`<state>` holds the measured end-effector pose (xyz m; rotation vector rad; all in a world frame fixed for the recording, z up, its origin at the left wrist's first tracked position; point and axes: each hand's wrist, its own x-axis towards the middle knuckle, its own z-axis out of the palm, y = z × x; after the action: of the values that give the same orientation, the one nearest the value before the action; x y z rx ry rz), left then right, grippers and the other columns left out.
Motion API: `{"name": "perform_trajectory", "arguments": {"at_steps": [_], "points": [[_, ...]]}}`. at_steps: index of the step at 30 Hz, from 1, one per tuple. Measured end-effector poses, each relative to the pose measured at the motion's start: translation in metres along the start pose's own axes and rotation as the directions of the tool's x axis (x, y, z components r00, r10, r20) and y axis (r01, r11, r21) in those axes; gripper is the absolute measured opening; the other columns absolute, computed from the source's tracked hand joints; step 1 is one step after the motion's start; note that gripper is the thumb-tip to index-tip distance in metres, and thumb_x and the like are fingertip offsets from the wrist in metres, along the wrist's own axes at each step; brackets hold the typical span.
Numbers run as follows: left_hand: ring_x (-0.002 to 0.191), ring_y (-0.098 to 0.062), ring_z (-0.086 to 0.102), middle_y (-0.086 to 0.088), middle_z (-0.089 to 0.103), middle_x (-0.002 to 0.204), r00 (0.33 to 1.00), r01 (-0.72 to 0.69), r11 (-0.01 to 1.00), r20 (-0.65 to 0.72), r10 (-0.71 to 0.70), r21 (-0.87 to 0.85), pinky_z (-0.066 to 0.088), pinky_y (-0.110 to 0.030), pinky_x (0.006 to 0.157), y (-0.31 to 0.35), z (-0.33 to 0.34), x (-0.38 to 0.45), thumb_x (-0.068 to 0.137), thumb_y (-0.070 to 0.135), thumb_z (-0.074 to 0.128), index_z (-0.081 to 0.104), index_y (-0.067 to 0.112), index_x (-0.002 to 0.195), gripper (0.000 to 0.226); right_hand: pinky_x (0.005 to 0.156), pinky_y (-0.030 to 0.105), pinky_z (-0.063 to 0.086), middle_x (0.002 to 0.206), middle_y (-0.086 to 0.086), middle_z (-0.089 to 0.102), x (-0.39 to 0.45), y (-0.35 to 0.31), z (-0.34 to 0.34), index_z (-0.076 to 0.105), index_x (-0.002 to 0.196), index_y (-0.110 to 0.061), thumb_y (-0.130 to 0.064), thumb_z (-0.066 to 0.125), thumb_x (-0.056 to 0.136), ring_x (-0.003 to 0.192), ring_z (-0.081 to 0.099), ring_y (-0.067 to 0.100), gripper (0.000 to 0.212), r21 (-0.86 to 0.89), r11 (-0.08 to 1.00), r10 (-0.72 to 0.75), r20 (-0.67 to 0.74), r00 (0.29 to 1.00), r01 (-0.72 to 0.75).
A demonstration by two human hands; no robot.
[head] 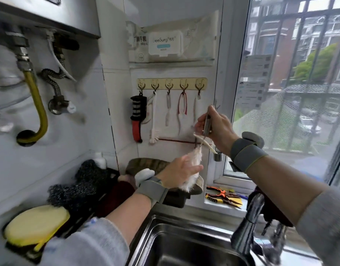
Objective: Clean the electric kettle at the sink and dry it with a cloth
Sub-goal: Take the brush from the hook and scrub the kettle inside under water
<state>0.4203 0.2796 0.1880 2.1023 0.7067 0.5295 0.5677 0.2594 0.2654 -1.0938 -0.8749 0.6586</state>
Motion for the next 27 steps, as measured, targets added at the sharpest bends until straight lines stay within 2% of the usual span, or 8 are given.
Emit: {"name": "perform_trajectory", "arguments": {"at_steps": [2,7,10,15,19,21,23,27], "points": [[0.071,0.016,0.05,-0.019,0.053,0.123,0.998,-0.017,1.0,0.057,0.016,0.008,0.036,0.003,0.062,-0.008,0.012,-0.016,0.097,0.021,0.054,0.04,-0.007,0.136,0.05,0.061,0.034,0.05,0.054,0.009,0.06,-0.023,0.008,-0.01,0.056,0.068,-0.007,-0.044,0.038,0.099,0.048,0.054,0.023,0.052,-0.013,0.996,0.085,-0.016,0.996,-0.085],[0.123,-0.002,0.039,0.01,0.041,0.136,0.992,0.047,0.997,0.124,-0.038,-0.066,0.028,-0.015,0.1,-0.025,0.044,-0.053,0.097,0.029,0.053,0.031,0.01,0.142,0.054,0.044,0.022,0.029,0.044,0.001,0.032,-0.08,0.029,-0.023,0.039,0.058,-0.014,-0.049,0.037,0.097,0.037,0.028,0.015,0.053,0.287,0.953,0.14,-0.156,0.978,-0.091],[0.109,0.015,0.043,0.021,0.046,0.118,0.994,0.076,0.992,0.091,-0.067,-0.104,0.026,0.0,0.091,-0.039,0.08,-0.085,0.098,0.029,0.051,0.045,0.027,0.117,0.02,0.041,0.021,0.024,0.044,-0.001,0.028,-0.118,0.048,-0.034,0.035,0.058,-0.016,-0.051,0.034,0.098,0.033,0.024,0.013,0.053,0.346,0.932,0.203,-0.239,0.95,-0.112],[0.121,0.003,0.031,0.018,0.034,0.129,0.989,0.149,0.967,0.02,-0.148,-0.205,0.026,0.003,0.089,-0.054,0.15,-0.135,0.1,0.023,0.046,0.021,0.018,0.144,0.051,0.038,0.018,0.025,0.035,-0.006,0.027,-0.167,0.081,-0.059,0.034,0.057,-0.019,-0.053,0.034,0.096,0.031,0.025,0.012,0.052,0.33,0.918,0.342,-0.374,0.862,-0.221],[0.1,0.0,0.052,0.017,0.055,0.105,0.981,0.17,0.985,0.102,-0.166,-0.033,0.041,-0.032,0.096,-0.082,0.193,-0.16,0.093,0.042,0.054,0.046,0.01,0.124,0.045,0.046,0.026,0.04,0.039,-0.002,0.04,-0.221,0.115,-0.102,0.041,0.055,-0.017,-0.051,0.037,0.096,0.036,0.038,0.014,0.054,0.296,0.897,0.419,-0.336,0.843,-0.328],[0.095,-0.004,0.059,0.006,0.063,0.104,0.977,0.155,0.979,0.127,-0.172,0.132,0.046,-0.038,0.091,-0.094,0.194,-0.164,0.085,0.061,0.052,0.051,0.008,0.114,0.06,0.069,0.039,0.053,0.06,0.007,0.058,-0.245,0.13,-0.128,0.053,0.068,-0.011,-0.04,0.041,0.097,0.058,0.057,0.022,0.043,0.113,0.924,0.383,-0.279,0.881,-0.366],[0.108,-0.021,0.061,-0.007,0.063,0.118,0.964,0.167,0.942,0.152,-0.219,0.292,0.046,-0.04,0.092,-0.095,0.19,-0.164,0.071,0.075,0.044,0.049,0.007,0.121,0.084,0.084,0.042,0.052,0.085,0.009,0.064,-0.263,0.146,-0.157,0.057,0.09,-0.009,-0.031,0.049,0.094,0.082,0.061,0.026,0.024,-0.426,0.869,0.171,-0.222,0.96,-0.253],[0.12,-0.025,0.055,-0.012,0.056,0.132,0.918,0.134,0.856,0.262,-0.297,0.5,0.04,-0.03,0.097,-0.095,0.181,-0.152,0.087,0.051,0.055,0.045,0.006,0.134,0.066,0.109,0.04,0.035,0.128,0.013,0.055,-0.285,0.169,-0.189,0.047,0.129,-0.007,-0.035,0.057,0.089,0.126,0.044,0.03,0.05,-0.96,0.236,-0.163,0.115,0.98,0.152]]}}
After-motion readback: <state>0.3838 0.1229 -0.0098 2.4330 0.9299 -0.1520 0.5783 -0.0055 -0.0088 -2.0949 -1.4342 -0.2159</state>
